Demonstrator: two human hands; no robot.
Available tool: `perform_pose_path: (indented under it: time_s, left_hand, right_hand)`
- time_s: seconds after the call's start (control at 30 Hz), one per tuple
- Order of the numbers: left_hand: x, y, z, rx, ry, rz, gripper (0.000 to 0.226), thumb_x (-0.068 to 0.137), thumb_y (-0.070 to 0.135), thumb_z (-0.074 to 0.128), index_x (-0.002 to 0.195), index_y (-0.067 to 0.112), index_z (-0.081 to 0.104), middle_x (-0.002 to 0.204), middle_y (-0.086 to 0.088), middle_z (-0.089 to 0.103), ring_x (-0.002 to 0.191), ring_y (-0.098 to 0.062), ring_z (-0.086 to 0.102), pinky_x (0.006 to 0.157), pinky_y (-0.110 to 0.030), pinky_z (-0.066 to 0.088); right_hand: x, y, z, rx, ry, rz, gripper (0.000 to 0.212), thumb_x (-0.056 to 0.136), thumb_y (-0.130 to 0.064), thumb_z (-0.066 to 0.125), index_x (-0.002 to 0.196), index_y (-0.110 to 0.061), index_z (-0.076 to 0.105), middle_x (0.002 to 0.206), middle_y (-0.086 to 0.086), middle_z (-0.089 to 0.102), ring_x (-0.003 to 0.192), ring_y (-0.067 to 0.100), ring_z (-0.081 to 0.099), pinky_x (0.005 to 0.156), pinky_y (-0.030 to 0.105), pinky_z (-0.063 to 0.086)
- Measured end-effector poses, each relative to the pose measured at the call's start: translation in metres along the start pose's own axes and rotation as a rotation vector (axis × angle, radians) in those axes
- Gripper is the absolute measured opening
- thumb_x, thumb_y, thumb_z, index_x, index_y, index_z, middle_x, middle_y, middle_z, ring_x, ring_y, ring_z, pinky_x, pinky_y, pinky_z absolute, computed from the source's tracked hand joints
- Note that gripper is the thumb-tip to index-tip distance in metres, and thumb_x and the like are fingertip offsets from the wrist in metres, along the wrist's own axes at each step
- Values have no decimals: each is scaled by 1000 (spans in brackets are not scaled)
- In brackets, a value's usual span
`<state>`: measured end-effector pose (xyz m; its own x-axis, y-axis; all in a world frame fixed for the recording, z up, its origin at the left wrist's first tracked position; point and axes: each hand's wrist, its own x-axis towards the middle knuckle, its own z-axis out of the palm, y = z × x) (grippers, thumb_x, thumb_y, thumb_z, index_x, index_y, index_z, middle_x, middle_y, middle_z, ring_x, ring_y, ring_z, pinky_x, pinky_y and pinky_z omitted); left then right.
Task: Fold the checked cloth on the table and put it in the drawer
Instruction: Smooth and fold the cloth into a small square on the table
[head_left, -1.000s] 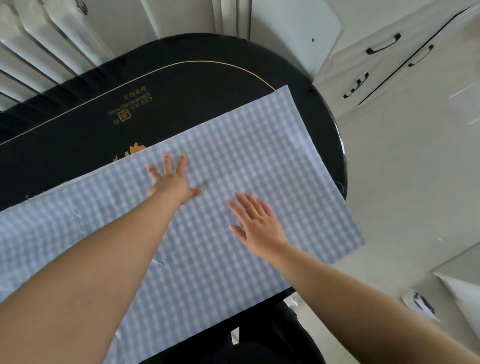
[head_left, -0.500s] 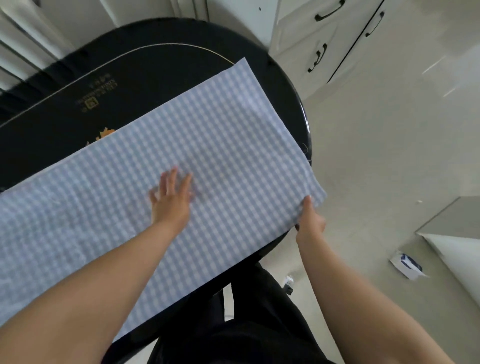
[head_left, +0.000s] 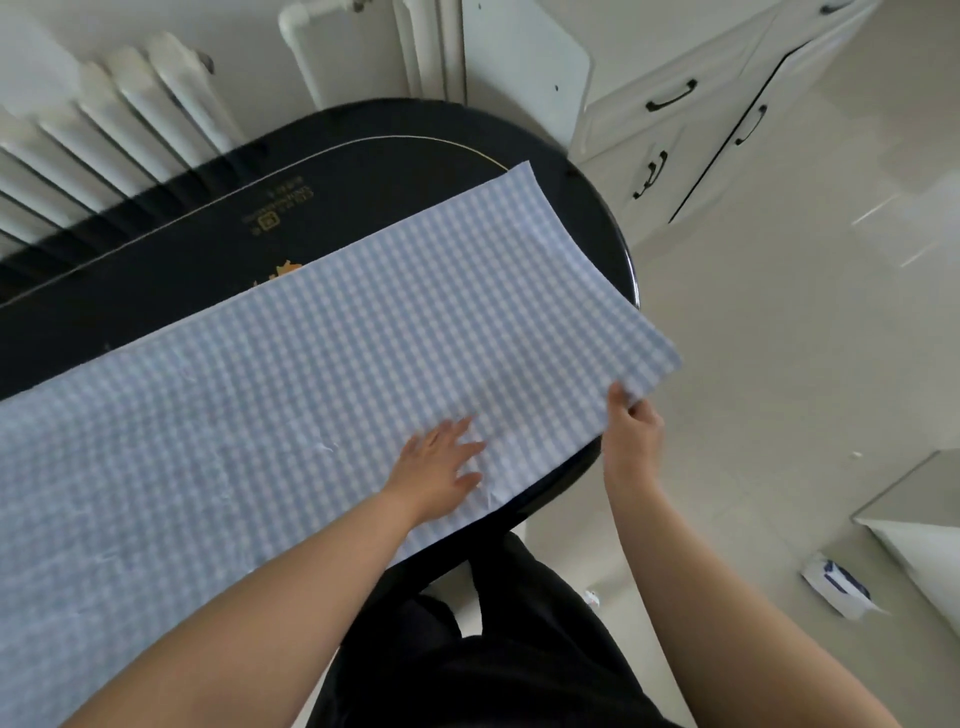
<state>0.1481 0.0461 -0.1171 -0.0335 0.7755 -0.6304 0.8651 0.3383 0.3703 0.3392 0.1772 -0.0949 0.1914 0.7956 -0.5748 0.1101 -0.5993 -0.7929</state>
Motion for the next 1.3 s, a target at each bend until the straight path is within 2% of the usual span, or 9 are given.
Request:
perform_pose_path:
  time_s: [0.2, 0.4, 0.57, 0.73, 0.83, 0.9, 1.07, 1.17, 1.3]
  left_hand:
    - [-54, -41, -60, -1084, 80, -247, 44, 101, 47, 30, 132, 26, 53, 144, 6, 47, 134, -17, 44, 104, -34, 37]
    - [-151, -133, -105, -1770, 238, -73, 86, 84, 77, 10, 132, 21, 55, 128, -10, 63, 117, -31, 61, 99, -48, 47]
    - [-206, -219, -74, -1394, 536, -368, 33, 97, 33, 54, 120, 10, 57, 111, -9, 68, 94, -24, 68, 72, -32, 57]
    - [-219, -279, -6, -1073, 631, -475, 45, 92, 6, 52, 137, 10, 46, 128, -11, 59, 118, -31, 58, 100, -40, 47]
    - [-245, -288, -5, -904, 755, -446, 58, 99, 14, 44, 150, 36, 24, 134, 5, 52, 82, -15, 64, 72, -26, 53]
    - [-274, -302, -9, -773, 823, -406, 64, 100, 16, 42, 142, 58, 18, 107, 18, 60, 65, -30, 62, 55, -41, 52]
    - [-349, -386, 9, -736, 892, -808, 53, 100, 19, 45, 149, 19, 28, 140, -16, 50, 118, -38, 54, 87, -40, 45]
    - [-374, -428, 37, -834, 794, -978, 42, 98, 17, 50, 135, -2, 43, 138, -24, 49, 123, -39, 50, 94, -42, 41]
    - [-391, -460, 67, -1005, 747, -1125, 52, 99, 23, 49, 143, 0, 35, 150, -17, 38, 134, -35, 40, 102, -40, 38]
  right_hand:
    - [-96, -18, 73, -502, -189, -626, 46, 96, -34, 49, 58, -11, 36, 51, 1, 41, 47, 19, 38, 51, 38, 34]
    - [-213, 47, 152, -670, -480, -1240, 21, 91, -20, 55, 103, -19, 72, 96, -9, 74, 87, 4, 66, 69, 18, 50]
    - [-274, 125, 195, -705, -814, -1380, 25, 88, -20, 54, 104, -21, 74, 105, -11, 73, 100, 3, 66, 87, 12, 45]
    - [-311, 148, 212, -1178, -1158, -1042, 61, 92, -62, 27, 131, -24, 54, 132, -7, 59, 123, 14, 53, 99, 31, 46]
    - [-316, 140, 220, -1234, -1034, -810, 47, 98, -48, 33, 140, -28, 41, 138, -4, 52, 128, 16, 45, 103, 34, 36]
    - [-320, 133, 224, -1217, -925, -857, 46, 99, -45, 30, 137, -25, 45, 136, -3, 54, 127, 16, 46, 102, 33, 36]
    - [-337, 135, 254, -1187, -888, -1037, 48, 98, -46, 32, 134, -21, 50, 136, -8, 54, 129, 13, 43, 102, 27, 33]
    - [-345, 159, 278, -1383, -1006, -972, 52, 97, -45, 38, 144, -24, 34, 151, -5, 35, 141, 15, 27, 114, 36, 24]
    - [-359, 190, 294, -1627, -1107, -943, 61, 96, -46, 38, 150, -23, 20, 159, 0, 15, 147, 19, 9, 119, 40, 12]
